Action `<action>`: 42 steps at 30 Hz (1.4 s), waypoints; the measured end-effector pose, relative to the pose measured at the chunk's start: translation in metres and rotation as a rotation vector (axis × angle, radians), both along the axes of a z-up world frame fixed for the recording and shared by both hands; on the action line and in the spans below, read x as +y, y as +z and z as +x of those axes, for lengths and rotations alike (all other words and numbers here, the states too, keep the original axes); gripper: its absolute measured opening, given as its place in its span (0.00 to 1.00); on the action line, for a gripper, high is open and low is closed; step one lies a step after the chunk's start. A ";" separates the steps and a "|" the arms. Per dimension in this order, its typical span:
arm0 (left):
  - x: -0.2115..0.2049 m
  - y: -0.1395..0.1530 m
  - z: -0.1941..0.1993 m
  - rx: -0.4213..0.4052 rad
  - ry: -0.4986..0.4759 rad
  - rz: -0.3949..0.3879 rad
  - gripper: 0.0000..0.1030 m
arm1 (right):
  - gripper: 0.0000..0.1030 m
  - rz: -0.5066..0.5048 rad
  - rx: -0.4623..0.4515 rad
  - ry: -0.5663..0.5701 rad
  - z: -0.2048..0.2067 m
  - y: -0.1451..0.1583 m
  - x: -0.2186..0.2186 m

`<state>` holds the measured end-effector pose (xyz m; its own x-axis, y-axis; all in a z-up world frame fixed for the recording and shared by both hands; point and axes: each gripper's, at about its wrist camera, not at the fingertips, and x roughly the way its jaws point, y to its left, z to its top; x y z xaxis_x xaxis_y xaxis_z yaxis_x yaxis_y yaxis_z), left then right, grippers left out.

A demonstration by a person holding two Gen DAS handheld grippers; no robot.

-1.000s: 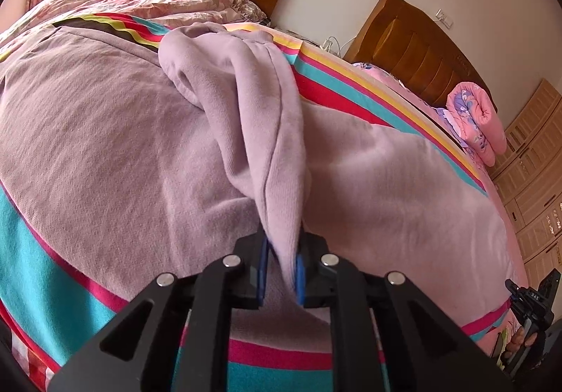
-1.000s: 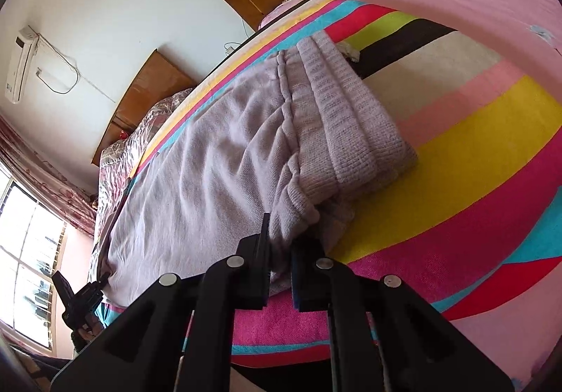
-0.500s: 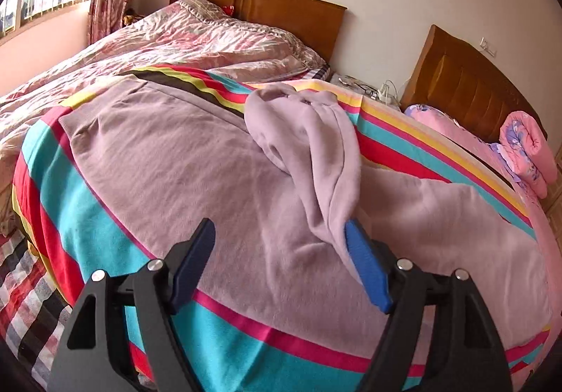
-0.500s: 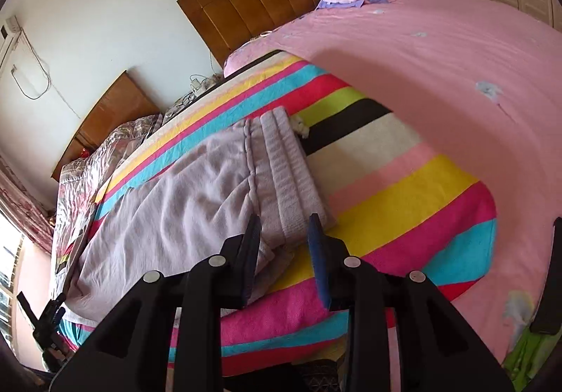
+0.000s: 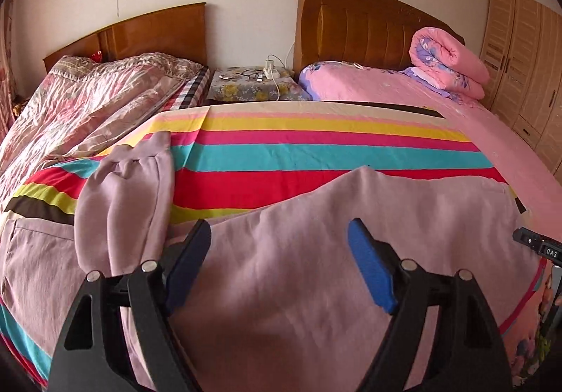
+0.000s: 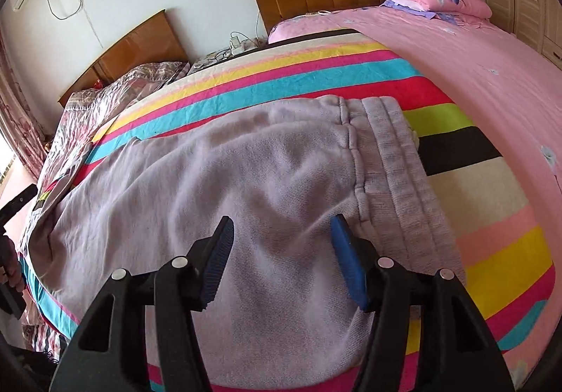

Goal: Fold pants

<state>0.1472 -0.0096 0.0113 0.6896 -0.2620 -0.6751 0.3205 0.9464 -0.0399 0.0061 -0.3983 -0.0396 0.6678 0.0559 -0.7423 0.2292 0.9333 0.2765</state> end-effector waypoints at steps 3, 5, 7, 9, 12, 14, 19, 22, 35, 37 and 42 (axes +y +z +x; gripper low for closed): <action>-0.021 -0.028 0.038 0.133 -0.015 0.036 0.78 | 0.56 -0.004 0.000 0.022 -0.001 -0.003 0.000; -0.022 -0.043 0.047 0.175 0.001 0.025 0.77 | 0.56 0.006 0.000 0.039 -0.005 -0.006 -0.003; -0.010 -0.039 0.038 0.143 0.026 -0.019 0.76 | 0.56 0.032 0.014 0.019 -0.005 -0.002 -0.007; 0.019 -0.019 0.014 0.049 0.049 -0.118 0.78 | 0.56 -0.004 0.028 0.034 0.005 0.009 -0.001; 0.073 0.005 -0.016 -0.079 0.182 -0.135 0.93 | 0.56 -0.069 -0.050 0.242 0.041 0.039 0.037; 0.106 0.009 -0.020 -0.065 0.249 -0.121 0.93 | 0.56 -0.110 -0.088 0.449 0.077 0.057 0.086; 0.137 0.003 0.000 0.058 0.261 -0.117 0.93 | 0.51 -0.252 -0.140 1.015 0.164 0.059 0.248; 0.116 -0.004 0.025 0.101 0.175 -0.052 0.93 | 0.37 -0.321 -0.122 1.223 0.204 0.042 0.323; 0.170 -0.034 0.031 0.070 0.216 -0.083 0.06 | 0.25 -0.339 -0.016 1.544 0.228 0.005 0.415; 0.201 -0.028 -0.001 0.024 0.292 -0.209 0.06 | 0.25 -0.331 0.004 1.554 0.233 0.001 0.416; 0.263 -0.066 -0.064 0.044 0.486 -0.337 0.06 | 0.26 -0.327 0.014 1.552 0.236 -0.004 0.418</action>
